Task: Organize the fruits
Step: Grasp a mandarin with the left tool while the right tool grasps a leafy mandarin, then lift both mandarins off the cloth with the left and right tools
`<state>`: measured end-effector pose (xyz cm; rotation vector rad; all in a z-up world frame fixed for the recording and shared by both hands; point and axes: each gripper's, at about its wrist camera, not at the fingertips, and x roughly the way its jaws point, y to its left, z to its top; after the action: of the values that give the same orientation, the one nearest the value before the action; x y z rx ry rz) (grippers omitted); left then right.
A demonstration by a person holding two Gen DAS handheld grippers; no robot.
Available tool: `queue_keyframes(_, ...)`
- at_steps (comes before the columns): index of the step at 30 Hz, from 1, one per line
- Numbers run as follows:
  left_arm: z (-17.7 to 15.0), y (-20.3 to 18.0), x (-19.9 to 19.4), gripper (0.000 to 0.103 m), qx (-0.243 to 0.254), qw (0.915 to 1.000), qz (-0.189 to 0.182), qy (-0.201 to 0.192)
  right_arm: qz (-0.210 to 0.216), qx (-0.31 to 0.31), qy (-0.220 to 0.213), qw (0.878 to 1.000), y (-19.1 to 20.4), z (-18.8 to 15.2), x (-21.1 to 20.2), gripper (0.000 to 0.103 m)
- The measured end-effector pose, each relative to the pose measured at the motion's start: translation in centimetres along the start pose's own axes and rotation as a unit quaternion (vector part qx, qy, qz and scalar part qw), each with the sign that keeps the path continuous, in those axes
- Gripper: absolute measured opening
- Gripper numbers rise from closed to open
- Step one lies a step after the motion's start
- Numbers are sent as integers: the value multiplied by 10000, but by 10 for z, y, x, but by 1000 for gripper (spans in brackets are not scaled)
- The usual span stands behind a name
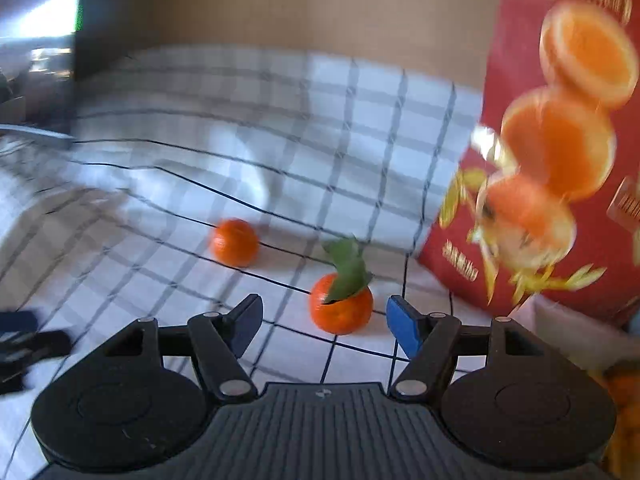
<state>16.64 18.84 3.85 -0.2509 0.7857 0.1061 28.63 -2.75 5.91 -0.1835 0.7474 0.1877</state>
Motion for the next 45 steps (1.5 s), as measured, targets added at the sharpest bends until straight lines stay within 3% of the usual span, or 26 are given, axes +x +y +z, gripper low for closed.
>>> queue_keyframes(8, 5, 9, 10, 54, 0, 9999, -140, 48, -319, 190, 193, 9991, -2, 5, 38, 69)
queue_keyframes(11, 7, 5, 13, 54, 80, 9997, -227, 64, -102, 221, 308, 9992, -4, 6, 38, 45)
queue_keyframes(15, 18, -5, 18, 54, 298, 9979, -566, -56, 260, 249, 186, 9992, 3, 2, 13, 45)
queue_keyframes(20, 44, -36, 37, 54, 991, 9889, -1070, -288, 618, -61, -86, 9980, 4, -20, -42, 45)
queue_keyframes(24, 63, -70, 67, 54, 1282, 9874, -869, -331, 882, -205, -147, 9958, 3, -52, -86, 45)
queue_keyframes(28, 71, -98, 103, 54, 1604, 9846, -674, -155, 998, -256, 92, 9946, 4, -82, -107, 45)
queue_keyframes(34, 74, -113, 129, 55, 1822, 9825, -359, -110, 1049, -359, 98, 9938, 4, -119, -135, 45)
queue_keyframes(35, 76, -112, 131, 55, 1795, 9831, -347, -87, 1045, -354, 98, 9938, 3, -123, -139, 45)
queue_keyframes(36, 76, -114, 133, 47, 1794, 9832, -308, -92, 1051, -333, 120, 9938, 2, -127, -141, 45)
queue_keyframes(40, 70, -115, 128, 47, 1917, 9810, -248, -161, 1031, -200, 191, 9943, -6, -139, -148, 45)
queue_keyframes(45, 47, -105, 97, 46, 1462, 9878, -534, 6, 1203, -141, 176, 9925, -12, -148, -153, 45)
